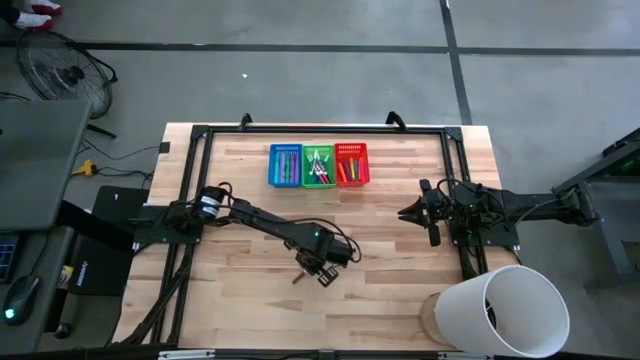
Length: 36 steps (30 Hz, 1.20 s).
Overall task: Pick & Place Markers
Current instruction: Put the brown marker pen into the green bin
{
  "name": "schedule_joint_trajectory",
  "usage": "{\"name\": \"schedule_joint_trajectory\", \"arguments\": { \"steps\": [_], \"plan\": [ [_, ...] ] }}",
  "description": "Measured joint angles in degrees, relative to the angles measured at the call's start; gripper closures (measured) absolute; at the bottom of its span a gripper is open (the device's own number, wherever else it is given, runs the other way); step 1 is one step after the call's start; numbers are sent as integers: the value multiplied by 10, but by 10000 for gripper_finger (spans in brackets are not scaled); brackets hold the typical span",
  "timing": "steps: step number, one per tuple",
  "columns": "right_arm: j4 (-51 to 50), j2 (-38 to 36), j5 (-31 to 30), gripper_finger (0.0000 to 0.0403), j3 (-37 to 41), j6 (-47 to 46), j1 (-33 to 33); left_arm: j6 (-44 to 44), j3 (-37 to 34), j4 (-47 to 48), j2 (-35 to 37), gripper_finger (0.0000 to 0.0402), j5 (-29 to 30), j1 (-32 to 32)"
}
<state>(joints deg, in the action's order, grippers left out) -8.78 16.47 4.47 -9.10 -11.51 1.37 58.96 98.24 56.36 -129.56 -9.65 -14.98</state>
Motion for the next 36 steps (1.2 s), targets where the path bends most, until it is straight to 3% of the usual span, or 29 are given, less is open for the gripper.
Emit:
{"name": "schedule_joint_trajectory", "arguments": {
  "steps": [18, 27, 36],
  "plan": [
    [0, 0, 0, 354, 0, 0, 0, -2, -1, -8, 16, 382, -6, 24],
    [0, 0, 0, 352, 0, 0, 0, -17, -2, -17, 51, 382, 49, 77],
    [0, 0, 0, 351, 0, 0, 0, -54, 6, -27, 51, 382, 9, 135]
  ]
}}
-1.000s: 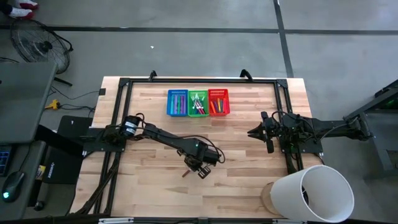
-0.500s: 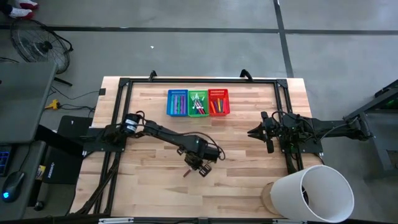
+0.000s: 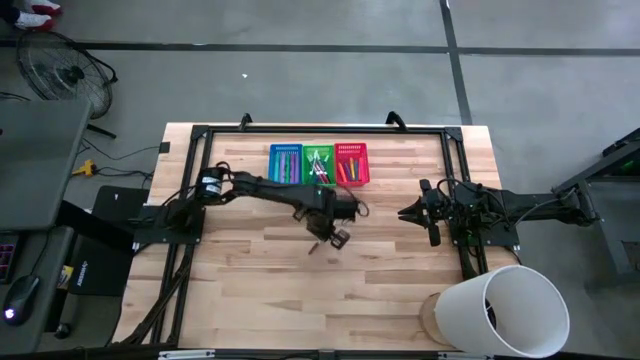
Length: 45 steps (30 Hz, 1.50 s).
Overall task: Pick & Place Markers
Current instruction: Put the brown marker pen into the green bin
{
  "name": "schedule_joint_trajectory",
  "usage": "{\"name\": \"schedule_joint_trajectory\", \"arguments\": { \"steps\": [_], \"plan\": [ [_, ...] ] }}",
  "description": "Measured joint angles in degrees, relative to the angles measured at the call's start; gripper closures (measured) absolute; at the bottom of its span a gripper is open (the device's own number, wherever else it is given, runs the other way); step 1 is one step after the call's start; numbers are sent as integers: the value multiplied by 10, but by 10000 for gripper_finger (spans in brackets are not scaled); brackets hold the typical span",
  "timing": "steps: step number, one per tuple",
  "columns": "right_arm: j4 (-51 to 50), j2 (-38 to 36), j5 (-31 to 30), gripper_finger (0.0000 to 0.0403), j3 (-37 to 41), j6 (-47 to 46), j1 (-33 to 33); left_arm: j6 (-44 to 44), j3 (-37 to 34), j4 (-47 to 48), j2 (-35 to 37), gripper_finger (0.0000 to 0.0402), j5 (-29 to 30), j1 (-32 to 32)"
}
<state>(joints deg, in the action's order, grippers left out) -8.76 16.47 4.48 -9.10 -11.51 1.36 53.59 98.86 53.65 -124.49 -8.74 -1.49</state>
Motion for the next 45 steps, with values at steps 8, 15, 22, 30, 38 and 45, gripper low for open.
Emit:
{"name": "schedule_joint_trajectory", "arguments": {
  "steps": [8, 15, 22, 30, 38, 45],
  "plan": [
    [0, 0, 0, 354, 0, 0, 0, -82, 115, 64, 1, 382, 10, 63],
    [0, 0, 0, 351, 0, 0, 0, -140, 197, 150, 2, 382, 42, 151],
    [0, 0, 0, 353, 0, 0, 0, -154, 207, 167, 2, 382, 26, 245],
    [0, 0, 0, 351, 0, 0, 0, -94, 207, 144, 2, 383, 20, 299],
    [0, 0, 0, 354, 0, 0, 0, -13, 202, 130, -2, 383, 35, 300],
    [0, 0, 0, 351, 0, 0, 0, 53, 169, 97, -3, 383, 78, 288]
  ]
}}
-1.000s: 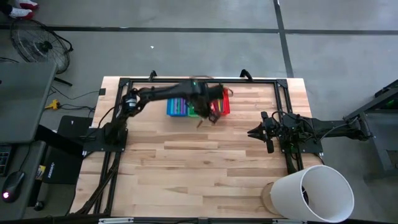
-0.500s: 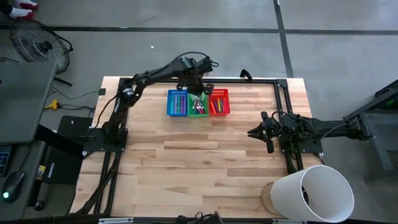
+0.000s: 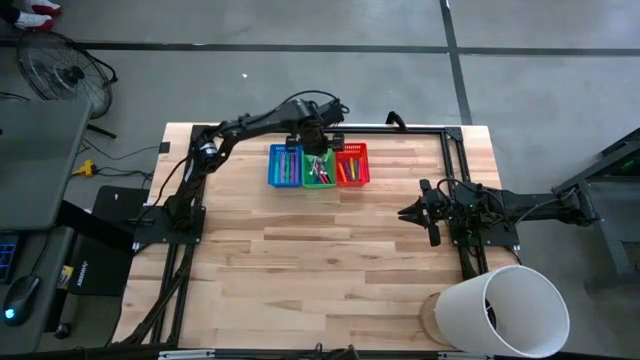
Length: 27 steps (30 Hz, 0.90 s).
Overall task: Pick & Place Markers
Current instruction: Put the brown marker pen into the green bin
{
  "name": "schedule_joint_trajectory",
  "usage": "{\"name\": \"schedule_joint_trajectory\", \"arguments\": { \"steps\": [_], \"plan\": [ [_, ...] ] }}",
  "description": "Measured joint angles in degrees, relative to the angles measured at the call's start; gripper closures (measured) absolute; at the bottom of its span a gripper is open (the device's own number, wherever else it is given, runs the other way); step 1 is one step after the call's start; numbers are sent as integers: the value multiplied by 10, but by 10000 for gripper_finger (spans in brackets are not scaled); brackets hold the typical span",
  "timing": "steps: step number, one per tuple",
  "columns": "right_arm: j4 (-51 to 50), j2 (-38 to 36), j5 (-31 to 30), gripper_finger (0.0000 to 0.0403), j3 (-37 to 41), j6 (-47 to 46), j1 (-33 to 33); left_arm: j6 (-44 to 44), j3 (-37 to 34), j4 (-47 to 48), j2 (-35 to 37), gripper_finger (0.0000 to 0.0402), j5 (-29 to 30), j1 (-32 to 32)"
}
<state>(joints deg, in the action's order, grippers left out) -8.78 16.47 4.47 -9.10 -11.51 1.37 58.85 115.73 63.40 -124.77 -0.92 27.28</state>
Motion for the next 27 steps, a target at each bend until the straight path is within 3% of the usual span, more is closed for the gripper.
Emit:
{"name": "schedule_joint_trajectory", "arguments": {
  "steps": [7, 27],
  "plan": [
    [0, 0, 0, 354, 0, 0, 0, 39, -19, -9, 0, 383, 48, -13],
    [0, 0, 0, 356, 0, 0, 0, 46, -74, -3, -1, 383, 83, -37]
  ]
}}
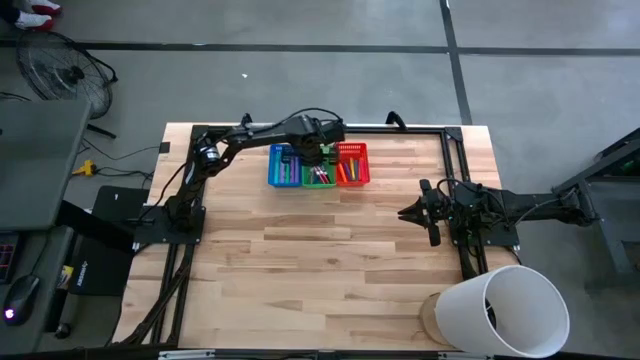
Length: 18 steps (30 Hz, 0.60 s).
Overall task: Pick & Place Markers
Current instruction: Put the brown marker pen into the green bin, then return to Home Position
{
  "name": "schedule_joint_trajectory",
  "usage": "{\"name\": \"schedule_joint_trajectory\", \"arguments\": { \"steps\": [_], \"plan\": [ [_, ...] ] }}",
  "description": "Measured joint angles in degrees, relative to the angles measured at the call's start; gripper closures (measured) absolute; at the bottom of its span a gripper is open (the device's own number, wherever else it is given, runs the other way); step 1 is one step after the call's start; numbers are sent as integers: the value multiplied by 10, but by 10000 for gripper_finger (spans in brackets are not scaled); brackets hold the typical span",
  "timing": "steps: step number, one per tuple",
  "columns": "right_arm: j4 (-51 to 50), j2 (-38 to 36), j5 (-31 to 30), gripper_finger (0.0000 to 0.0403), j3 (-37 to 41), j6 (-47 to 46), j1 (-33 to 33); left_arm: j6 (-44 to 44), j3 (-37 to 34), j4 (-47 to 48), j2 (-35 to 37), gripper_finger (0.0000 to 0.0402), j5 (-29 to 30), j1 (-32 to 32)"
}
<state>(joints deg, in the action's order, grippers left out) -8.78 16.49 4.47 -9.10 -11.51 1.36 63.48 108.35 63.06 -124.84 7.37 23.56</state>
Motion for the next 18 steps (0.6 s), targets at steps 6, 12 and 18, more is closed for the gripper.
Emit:
{"name": "schedule_joint_trajectory", "arguments": {
  "steps": [6, 12, 18],
  "plan": [
    [0, 0, 0, 354, 0, 0, 0, -47, -11, -3, 0, 383, -1, -8],
    [0, 0, 0, 356, 0, 0, 0, -65, -12, -4, 0, 346, 6, -9],
    [0, 0, 0, 351, 0, 0, 0, -125, -12, -20, 0, 305, -11, -8]
  ]
}}
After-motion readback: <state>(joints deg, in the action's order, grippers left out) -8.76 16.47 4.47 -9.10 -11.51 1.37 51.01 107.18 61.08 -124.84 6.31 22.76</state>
